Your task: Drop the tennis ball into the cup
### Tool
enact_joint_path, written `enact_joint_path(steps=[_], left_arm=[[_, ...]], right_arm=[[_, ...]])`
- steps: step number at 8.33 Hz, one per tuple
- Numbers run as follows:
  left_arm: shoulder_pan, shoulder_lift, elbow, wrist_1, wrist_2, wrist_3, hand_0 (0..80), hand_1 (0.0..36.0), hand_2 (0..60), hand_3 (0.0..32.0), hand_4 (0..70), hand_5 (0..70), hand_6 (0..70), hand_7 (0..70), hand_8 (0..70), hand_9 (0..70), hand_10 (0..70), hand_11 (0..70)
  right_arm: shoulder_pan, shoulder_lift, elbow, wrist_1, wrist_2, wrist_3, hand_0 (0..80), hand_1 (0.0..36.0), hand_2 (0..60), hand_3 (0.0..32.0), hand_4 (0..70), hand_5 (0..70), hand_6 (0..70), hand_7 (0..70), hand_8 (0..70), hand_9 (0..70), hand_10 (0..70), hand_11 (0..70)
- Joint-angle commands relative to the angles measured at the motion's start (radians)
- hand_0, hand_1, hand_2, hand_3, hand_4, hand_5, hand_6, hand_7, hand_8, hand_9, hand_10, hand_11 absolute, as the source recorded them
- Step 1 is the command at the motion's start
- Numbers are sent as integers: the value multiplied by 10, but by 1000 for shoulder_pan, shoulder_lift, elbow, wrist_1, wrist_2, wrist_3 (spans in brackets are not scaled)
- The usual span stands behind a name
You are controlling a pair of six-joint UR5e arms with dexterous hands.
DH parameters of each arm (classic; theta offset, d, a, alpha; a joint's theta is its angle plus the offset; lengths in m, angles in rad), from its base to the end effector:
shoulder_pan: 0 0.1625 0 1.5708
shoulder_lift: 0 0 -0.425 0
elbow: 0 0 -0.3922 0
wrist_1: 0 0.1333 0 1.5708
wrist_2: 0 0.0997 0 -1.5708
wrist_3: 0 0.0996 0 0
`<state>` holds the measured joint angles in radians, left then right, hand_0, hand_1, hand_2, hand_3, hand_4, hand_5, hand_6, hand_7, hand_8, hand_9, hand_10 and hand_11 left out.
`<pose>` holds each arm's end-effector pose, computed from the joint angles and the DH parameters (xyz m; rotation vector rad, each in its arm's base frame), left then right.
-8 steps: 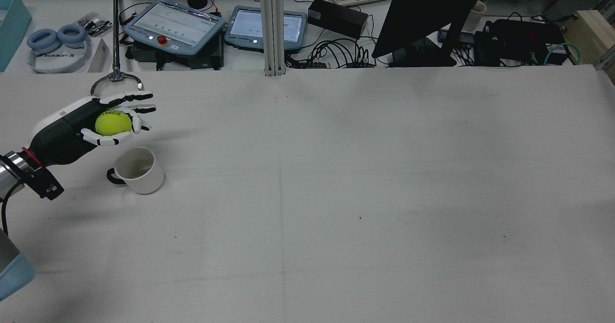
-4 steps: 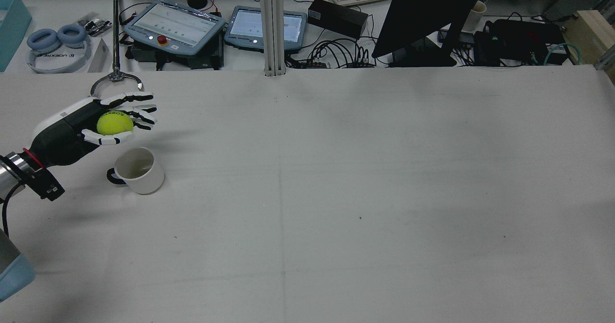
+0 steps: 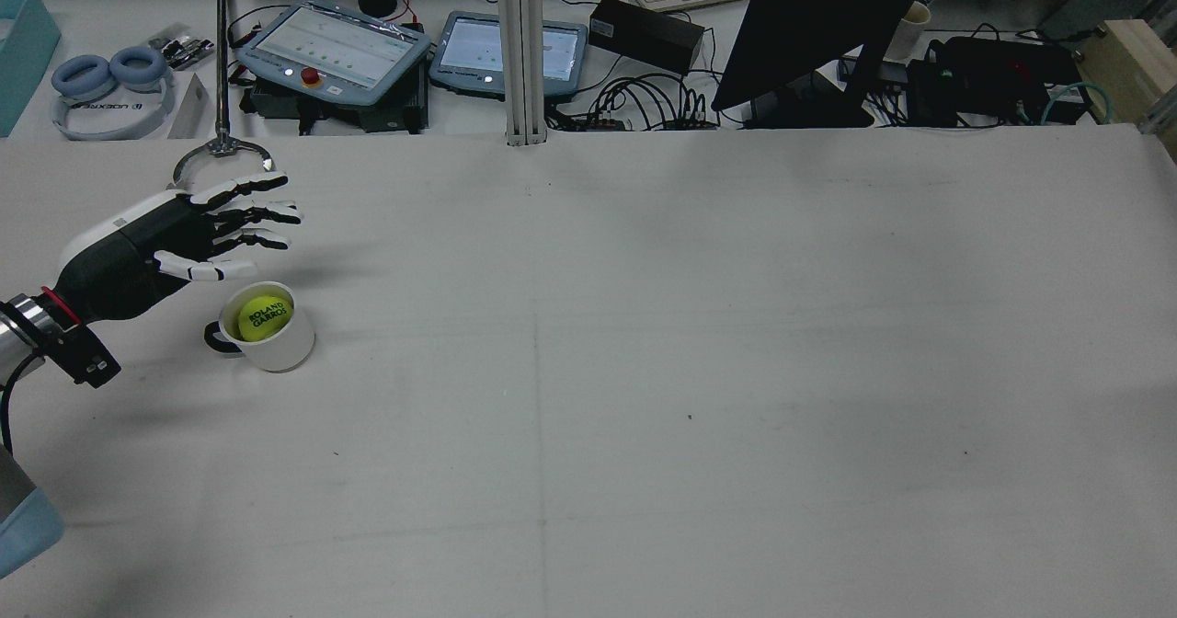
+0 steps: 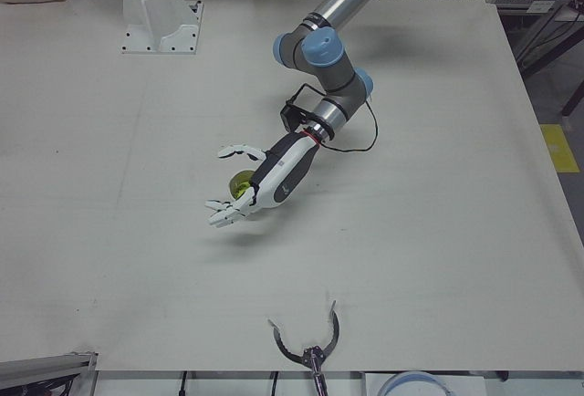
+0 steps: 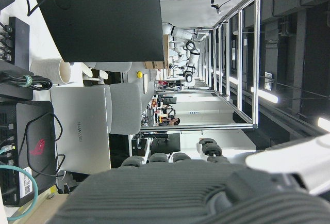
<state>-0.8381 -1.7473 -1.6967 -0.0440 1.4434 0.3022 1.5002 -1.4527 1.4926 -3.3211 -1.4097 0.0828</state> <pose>0.2766 -0.5257 0.5243 -0.3799 2.2069 -1.4358 0.1118 -0.5347 0.6813 -0.0316 1.9909 -2.2796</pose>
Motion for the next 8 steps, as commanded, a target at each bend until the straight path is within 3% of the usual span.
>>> enact_joint_path(steps=[1, 2, 4, 7, 8], left_arm=[[-34, 3, -4, 3, -1, -65, 575, 271, 300, 0, 130, 154, 365, 225, 158, 152, 196, 309], [-153, 5, -1, 21, 0, -70, 592, 289, 347, 0, 140, 171, 433, 225, 179, 162, 201, 317], [-329, 28, 11, 33, 3, -72, 604, 311, 391, 0, 169, 170, 403, 262, 182, 181, 227, 357], [-393, 61, 25, 21, 5, -72, 602, 307, 408, 0, 205, 172, 430, 279, 191, 190, 237, 370], [-432, 61, 40, 21, 8, -69, 599, 299, 416, 0, 206, 191, 535, 262, 212, 186, 238, 372]], right_arm=[[0, 0, 0, 0, 0, -2, 0, 0, 0, 0, 0, 0, 0, 0, 0, 0, 0, 0], [0, 0, 0, 0, 0, -2, 0, 0, 0, 0, 0, 0, 0, 0, 0, 0, 0, 0], [0, 0, -2, 0, 0, 0, 0, 0, 0, 0, 0, 0, 0, 0, 0, 0, 0, 0], [0, 0, -2, 0, 0, 0, 0, 0, 0, 0, 0, 0, 0, 0, 0, 0, 0, 0], [0, 0, -2, 0, 0, 0, 0, 0, 0, 0, 0, 0, 0, 0, 0, 0, 0, 0]])
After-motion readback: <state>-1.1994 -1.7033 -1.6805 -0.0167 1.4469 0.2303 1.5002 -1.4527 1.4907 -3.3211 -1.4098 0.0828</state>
